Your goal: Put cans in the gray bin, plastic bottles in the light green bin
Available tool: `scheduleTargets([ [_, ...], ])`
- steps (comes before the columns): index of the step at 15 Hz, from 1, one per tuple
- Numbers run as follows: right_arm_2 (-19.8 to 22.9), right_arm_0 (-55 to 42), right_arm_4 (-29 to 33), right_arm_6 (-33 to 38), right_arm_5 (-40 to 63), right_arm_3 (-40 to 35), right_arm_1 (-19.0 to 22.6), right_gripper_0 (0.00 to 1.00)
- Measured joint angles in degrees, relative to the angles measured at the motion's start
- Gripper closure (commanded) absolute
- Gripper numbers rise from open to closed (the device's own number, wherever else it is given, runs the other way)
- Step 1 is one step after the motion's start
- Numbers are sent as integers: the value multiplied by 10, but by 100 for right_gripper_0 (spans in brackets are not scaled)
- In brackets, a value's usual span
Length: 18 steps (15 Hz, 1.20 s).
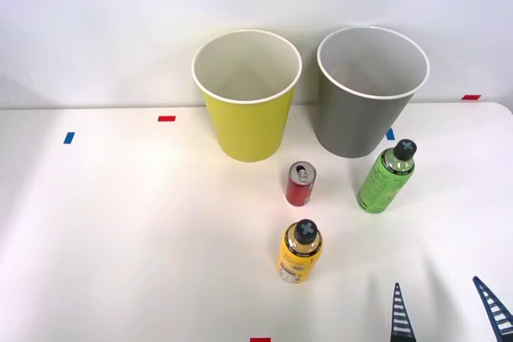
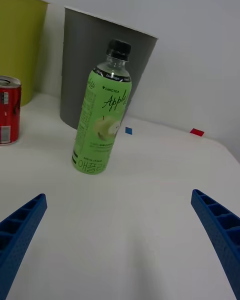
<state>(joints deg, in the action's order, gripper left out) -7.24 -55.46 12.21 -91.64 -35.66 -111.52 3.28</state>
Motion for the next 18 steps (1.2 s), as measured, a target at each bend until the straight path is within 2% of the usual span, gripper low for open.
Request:
scheduleTargets([
  [5, -11, -7, -23, 2, 6, 0, 7, 0],
  [18, -9, -9, -25, 1, 6, 0, 11, 0],
])
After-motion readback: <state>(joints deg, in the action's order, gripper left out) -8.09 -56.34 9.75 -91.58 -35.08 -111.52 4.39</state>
